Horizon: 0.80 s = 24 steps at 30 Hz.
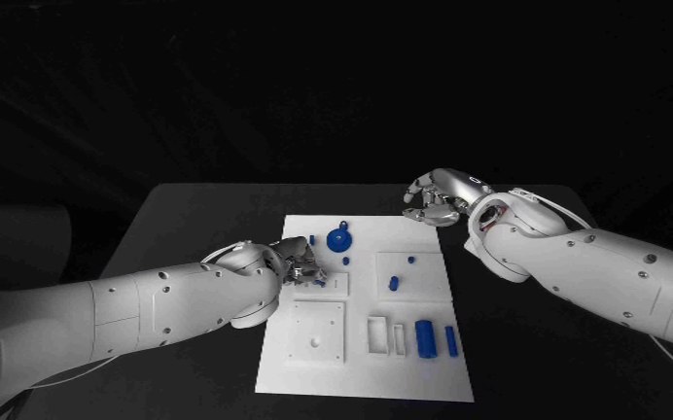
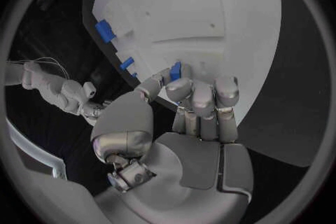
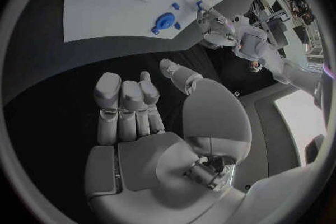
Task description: Assemble the parts on the task board
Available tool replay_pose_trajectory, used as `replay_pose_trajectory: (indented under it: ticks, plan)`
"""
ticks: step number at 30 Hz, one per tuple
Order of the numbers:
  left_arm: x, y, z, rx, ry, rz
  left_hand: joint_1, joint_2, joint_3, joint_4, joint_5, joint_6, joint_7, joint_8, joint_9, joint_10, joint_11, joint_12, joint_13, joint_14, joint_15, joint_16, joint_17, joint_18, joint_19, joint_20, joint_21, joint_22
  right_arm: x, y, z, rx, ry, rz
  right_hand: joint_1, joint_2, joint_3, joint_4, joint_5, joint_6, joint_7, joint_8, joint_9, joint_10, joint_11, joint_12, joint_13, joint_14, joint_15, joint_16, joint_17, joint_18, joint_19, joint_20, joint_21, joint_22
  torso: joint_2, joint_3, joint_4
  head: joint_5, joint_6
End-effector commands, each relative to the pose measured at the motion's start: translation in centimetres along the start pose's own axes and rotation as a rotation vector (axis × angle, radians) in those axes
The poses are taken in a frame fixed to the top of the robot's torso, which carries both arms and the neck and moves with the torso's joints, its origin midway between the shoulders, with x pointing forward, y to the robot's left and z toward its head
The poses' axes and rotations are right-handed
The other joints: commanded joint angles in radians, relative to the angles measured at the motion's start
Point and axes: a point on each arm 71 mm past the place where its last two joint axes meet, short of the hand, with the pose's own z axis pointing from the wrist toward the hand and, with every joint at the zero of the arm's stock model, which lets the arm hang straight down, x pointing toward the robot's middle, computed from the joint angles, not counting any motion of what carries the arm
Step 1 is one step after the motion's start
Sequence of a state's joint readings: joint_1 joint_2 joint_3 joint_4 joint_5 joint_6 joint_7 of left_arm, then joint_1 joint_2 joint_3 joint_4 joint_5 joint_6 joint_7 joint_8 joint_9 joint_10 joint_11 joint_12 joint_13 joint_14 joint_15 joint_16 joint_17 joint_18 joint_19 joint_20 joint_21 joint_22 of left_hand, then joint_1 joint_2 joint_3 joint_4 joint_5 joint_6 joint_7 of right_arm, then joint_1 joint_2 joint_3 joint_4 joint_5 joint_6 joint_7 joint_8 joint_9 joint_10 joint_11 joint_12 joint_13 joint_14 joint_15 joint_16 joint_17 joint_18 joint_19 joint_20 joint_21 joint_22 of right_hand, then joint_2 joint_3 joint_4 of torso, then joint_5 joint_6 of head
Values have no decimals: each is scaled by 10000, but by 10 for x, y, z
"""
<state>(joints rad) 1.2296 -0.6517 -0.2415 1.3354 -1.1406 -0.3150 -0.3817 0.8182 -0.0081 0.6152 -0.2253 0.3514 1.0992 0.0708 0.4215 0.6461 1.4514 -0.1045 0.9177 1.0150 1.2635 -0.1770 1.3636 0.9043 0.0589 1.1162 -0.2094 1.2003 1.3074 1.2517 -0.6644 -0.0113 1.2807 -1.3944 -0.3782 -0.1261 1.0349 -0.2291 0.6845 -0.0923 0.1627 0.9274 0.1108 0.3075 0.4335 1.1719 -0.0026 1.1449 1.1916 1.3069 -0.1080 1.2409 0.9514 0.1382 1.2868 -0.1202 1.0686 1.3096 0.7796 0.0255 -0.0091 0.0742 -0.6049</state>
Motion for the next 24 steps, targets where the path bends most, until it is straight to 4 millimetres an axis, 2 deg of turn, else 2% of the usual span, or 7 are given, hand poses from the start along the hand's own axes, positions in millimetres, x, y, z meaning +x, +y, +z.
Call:
replay_pose_trajectory:
  ticks: [1, 6, 9, 18, 21, 24]
  plan:
    - [2, -2, 1, 103, 44, 58, -5, -65, 17, 55, -78, 1257, -898, 55, 76, -208, -254, 42, -19, 392, -508, 61, -12, 861, -53, -668, 70, 135, 0, 1, 0, -88, 103, -22, -40, -28, -56, 3, 61, 79, 86, -23, -10, -135, 81, -44, -15, 17, 34, -65, 13, 1236, -4, -54, -36, 42, 0, -1, -3, 0, -14]
    - [3, -1, 1, 88, 87, 87, 2, -96, 29, 87, -114, 1263, -899, 74, 78, -213, -252, 56, -36, 389, -511, 61, -19, 867, -58, -669, 74, 132, 0, 0, 0, -79, 93, -20, -56, -33, -70, 12, 79, 70, 87, -28, -12, -146, 83, -55, -25, 17, 35, -67, 14, 1235, -4, -53, -38, 44, 4, -5, -1, -15, -1]
    - [3, -1, 1, 116, 102, 140, 23, -151, 44, 158, -299, 1252, -893, 100, 73, -223, -245, 82, -79, 380, -508, 56, -36, 879, -73, -668, 79, 124, 0, 0, -1, -66, 93, -24, -61, -28, -74, 17, 89, 69, 88, -29, -13, -143, 83, -51, -23, 17, 36, -68, 15, 1236, -5, -53, -39, 44, -4, -5, -5, -15, -20]
    - [4, -3, 1, 160, 144, 148, 84, -284, 41, 201, -523, 1232, -889, 135, 62, -238, -240, 123, -142, 376, -505, 62, -55, 893, -90, -664, 98, 119, 0, -1, -1, -52, 98, -26, -68, -24, -81, 22, 106, 68, 88, -29, -13, -142, 83, -49, -22, 17, 36, -70, 16, 1236, -5, -53, -41, 45, -5, -10, 11, -44, -19]
    - [4, -3, 1, 161, 145, 147, 119, -368, 27, 273, -939, 1210, -887, 157, 45, -255, -238, 156, -198, 372, -503, 64, -73, 904, -103, -661, 107, 108, 0, -1, -1, -45, 94, -27, -73, -24, -85, 25, 113, 69, 88, -29, -13, -144, 83, -51, -24, 17, 36, -71, 16, 1236, -4, -53, -42, 45, -1, -10, 8, -46, -10]
    - [4, -3, 1, 168, 153, 149, 132, -414, 24, 298, -1038, 1204, -886, 165, 38, -264, -238, 167, -219, 368, -503, 64, -81, 907, -109, -660, 108, 103, 0, -1, -1, -43, 96, -22, -76, -24, -88, 27, 116, 69, 88, -29, -13, -146, 83, -53, -26, 17, 36, -71, 16, 1236, -4, -53, -43, 46, 1, -11, 6, -43, 0]
